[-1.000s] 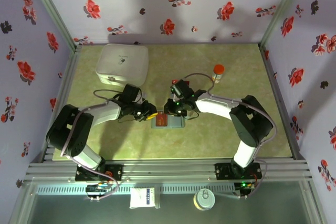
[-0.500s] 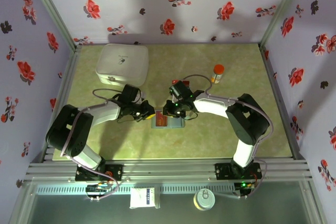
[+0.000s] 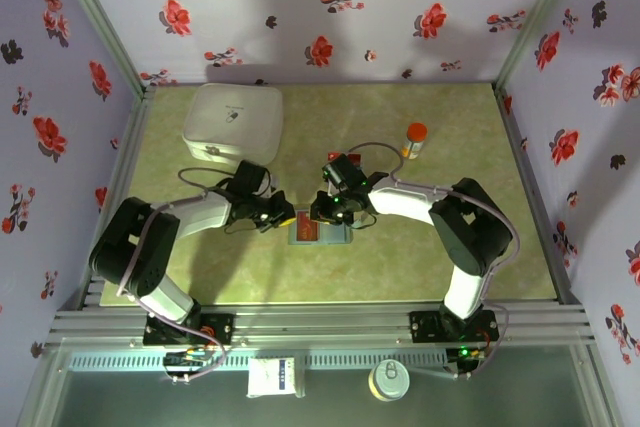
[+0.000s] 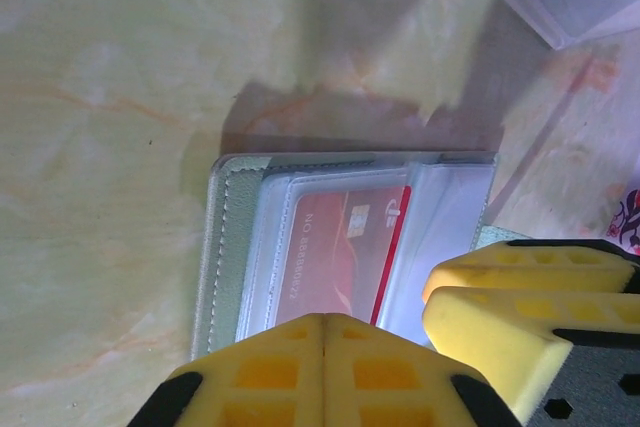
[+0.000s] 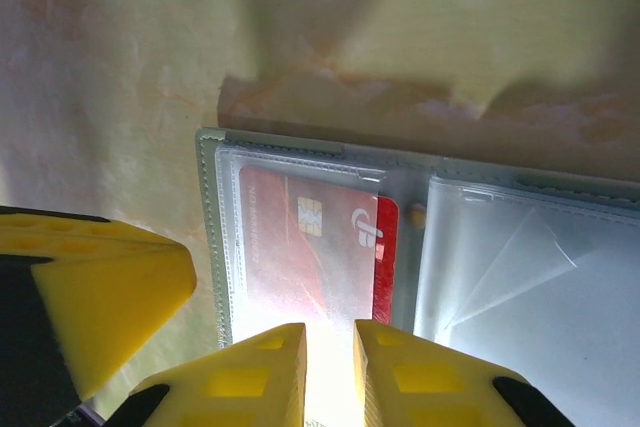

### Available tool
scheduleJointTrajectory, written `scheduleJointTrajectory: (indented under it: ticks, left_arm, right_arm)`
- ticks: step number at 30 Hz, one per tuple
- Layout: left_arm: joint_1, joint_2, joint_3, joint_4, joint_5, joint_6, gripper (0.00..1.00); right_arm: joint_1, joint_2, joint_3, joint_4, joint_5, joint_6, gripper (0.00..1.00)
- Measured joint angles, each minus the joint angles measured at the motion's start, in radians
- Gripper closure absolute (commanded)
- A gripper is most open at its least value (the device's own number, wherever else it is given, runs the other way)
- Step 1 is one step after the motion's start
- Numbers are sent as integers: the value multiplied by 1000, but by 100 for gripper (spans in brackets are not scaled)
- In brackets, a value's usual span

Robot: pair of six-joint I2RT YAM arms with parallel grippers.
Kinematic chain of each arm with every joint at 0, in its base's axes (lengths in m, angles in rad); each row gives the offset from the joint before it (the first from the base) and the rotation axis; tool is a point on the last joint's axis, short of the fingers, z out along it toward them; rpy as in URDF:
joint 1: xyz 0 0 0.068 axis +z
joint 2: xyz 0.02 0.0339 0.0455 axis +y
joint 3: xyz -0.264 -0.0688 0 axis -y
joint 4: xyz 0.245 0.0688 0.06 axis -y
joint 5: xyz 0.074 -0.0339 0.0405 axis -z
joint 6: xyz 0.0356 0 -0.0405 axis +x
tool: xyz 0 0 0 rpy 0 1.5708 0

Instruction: Take the credit cards out of the card holder

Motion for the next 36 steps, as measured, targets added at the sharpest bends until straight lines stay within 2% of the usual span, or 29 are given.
scheduleJointTrajectory:
  ticks: [19,36]
  left_arm:
    - [-21,48,-33,66,-6,-12,98]
    - [-21,48,-46,94,-6,-12,99]
  right_arm:
    - [0,47,0,13,-16,0,83]
    - [0,58,8,6,-10,-4,80]
